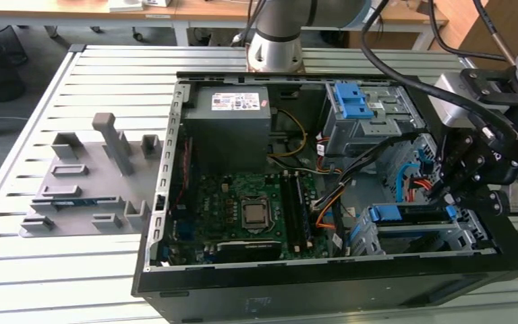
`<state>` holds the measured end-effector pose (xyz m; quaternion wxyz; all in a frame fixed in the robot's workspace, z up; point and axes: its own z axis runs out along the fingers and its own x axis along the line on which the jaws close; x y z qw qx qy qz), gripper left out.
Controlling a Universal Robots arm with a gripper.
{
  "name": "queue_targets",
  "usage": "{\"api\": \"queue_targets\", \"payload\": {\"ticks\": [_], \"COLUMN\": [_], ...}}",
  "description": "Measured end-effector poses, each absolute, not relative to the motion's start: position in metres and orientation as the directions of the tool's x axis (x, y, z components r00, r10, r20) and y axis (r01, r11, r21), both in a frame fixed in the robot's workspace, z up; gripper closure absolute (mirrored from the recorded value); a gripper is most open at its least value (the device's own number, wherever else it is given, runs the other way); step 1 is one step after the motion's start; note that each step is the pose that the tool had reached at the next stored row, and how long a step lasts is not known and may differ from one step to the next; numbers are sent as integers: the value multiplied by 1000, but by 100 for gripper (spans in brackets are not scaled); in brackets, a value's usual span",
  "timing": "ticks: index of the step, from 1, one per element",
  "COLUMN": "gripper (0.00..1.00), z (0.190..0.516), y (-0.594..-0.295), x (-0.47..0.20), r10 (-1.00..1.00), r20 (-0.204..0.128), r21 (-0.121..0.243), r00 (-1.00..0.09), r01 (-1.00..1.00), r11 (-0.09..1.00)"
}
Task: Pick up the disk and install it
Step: 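Insert the first disk wire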
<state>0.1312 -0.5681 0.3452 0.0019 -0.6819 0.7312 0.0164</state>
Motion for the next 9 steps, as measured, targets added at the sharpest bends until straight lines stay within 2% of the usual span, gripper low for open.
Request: {"api": "queue_targets", "payload": {"ticks": [9], "gripper": [84], "z": [343], "y": [-568], "x": [130], "r10": [-997], "r20": [-28], "r21": [21], "r00": [-70], "r01": [-997], "r11": [69]}}
